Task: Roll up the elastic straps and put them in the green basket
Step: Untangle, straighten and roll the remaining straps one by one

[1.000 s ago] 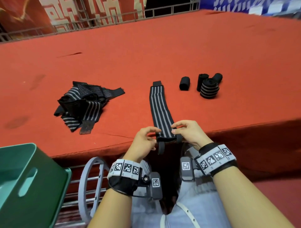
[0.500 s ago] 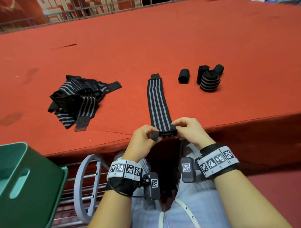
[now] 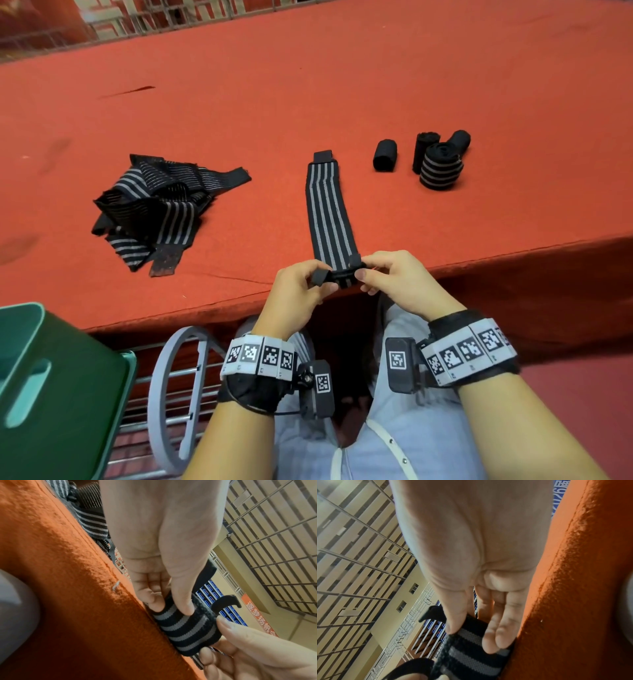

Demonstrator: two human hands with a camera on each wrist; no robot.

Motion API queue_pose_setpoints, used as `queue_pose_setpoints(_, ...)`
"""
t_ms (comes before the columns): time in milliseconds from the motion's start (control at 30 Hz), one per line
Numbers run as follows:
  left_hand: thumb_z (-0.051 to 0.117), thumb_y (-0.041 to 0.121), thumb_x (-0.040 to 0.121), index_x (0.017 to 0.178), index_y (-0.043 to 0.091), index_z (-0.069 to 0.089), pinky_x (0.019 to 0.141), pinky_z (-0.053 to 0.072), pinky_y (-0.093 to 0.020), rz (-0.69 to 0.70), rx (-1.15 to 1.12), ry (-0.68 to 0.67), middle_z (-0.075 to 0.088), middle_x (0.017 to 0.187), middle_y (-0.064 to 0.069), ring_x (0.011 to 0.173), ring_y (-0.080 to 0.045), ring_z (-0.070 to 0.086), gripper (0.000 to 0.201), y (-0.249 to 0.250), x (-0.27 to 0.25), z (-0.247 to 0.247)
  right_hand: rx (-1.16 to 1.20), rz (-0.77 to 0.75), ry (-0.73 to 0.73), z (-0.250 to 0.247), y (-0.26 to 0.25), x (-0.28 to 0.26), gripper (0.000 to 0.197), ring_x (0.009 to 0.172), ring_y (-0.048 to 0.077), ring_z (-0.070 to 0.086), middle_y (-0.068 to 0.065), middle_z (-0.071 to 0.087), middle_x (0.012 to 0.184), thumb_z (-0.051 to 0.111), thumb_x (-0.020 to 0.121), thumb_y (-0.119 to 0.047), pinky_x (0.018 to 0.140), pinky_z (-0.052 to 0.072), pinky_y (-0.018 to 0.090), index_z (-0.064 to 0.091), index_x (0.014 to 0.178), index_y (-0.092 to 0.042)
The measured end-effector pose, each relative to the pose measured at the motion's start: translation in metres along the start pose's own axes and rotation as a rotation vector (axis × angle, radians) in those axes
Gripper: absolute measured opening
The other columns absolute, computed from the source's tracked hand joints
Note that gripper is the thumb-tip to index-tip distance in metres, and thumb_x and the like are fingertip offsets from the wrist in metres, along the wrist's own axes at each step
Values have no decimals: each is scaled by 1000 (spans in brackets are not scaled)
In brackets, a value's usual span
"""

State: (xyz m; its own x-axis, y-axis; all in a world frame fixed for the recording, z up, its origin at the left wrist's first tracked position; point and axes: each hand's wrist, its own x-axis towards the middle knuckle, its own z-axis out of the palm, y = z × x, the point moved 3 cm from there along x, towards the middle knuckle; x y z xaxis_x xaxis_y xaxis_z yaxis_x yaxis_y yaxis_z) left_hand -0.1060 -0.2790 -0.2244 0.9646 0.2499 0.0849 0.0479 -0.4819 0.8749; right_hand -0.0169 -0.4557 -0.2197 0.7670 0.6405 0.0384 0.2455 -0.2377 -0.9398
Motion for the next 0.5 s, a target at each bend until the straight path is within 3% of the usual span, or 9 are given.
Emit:
queue_pose_setpoints(100,71,8,89,93,14,71,60,50,-23,-7,-29,-27,65,85,1,63,-9,60,7,-1,0,0,-8,-6,-11,1,4,3,17,75,21,70,9,68,96,62,96,-9,70,58,28,76,104,-17)
queue_pose_setpoints(200,63,6,94,102,11,72,59,51,-23,-14,-50,-55,62,95,-5,62,-13,62,13,-2,4,-1,-46,17,15,1,10,7,17,70,23,69,11,61,97,60,97,-10,64,56,27,75,105,-12)
queue_pose_setpoints(333,62,5,94,101,10,64,50,49,-28,-101,-100,-9,61,76,0,53,-17,60,10,-9,10,0,-78,71,89,4,19,12,21,58,17,66,7,69,76,65,94,-16,59,49,25,70,114,-19)
queue_pose_setpoints(500,65,13,93,91,10,59,49,49,-28,-205,-61,42,59,71,-3,52,-15,62,7,-19,15,4,-137,94,180,6,20,14,10,55,13,64,3,62,59,73,87,-17,64,49,27,64,85,-19)
